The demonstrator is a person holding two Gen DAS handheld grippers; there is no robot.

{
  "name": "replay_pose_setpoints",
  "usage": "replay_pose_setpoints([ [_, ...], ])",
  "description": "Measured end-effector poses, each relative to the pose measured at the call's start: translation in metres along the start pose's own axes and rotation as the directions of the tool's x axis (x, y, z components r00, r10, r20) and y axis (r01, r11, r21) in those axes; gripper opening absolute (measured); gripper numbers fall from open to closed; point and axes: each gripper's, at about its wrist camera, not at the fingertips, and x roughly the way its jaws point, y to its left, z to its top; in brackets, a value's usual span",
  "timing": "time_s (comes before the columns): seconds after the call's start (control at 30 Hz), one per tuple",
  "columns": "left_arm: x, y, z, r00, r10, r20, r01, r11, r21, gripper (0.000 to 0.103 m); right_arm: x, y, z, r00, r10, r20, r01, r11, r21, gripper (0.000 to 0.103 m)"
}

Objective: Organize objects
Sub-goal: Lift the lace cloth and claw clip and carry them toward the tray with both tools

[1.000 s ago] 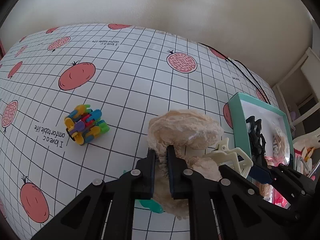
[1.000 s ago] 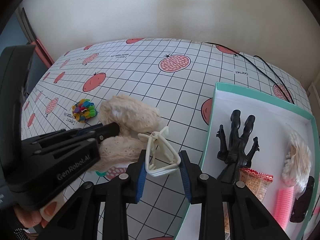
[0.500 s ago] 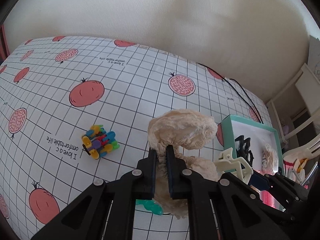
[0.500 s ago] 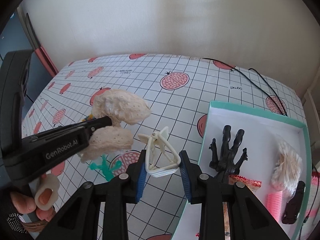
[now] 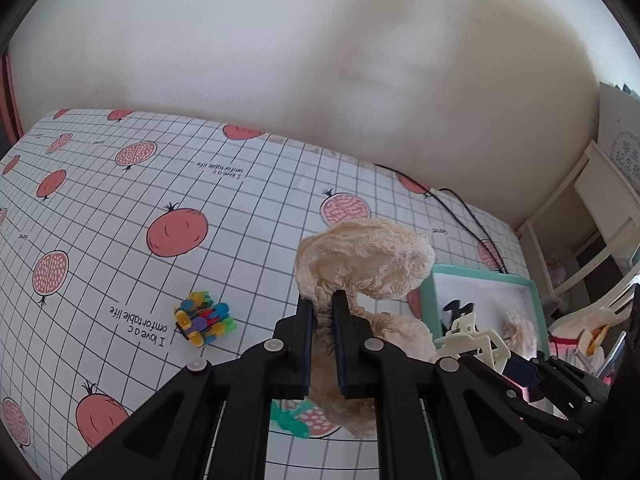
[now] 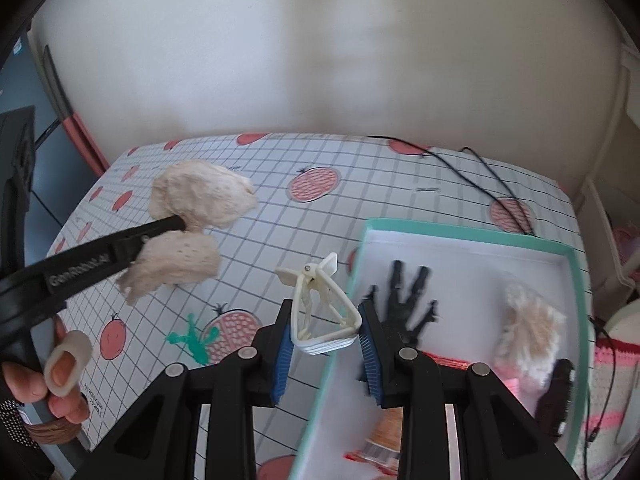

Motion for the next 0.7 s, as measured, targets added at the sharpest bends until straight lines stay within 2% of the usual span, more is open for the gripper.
replay_pose_setpoints([
  [0.33,-0.008,-0.049,-0.002,0.997,-0.079,0.023,0.077,0.996,0.047,0.01,-0.022,-0.049,-0.004,0.999,-0.032,0.031,0.029,0.996,0.087,0.033],
  [0.7,0.0,-0.107,-0.022,0.988,-0.153,-0.018,0.154,0.982,0.108,0.01,-0.039,-0.096,-0.017,0.993,-0.111,0.029,0.106,0.986,0.132,0.033],
])
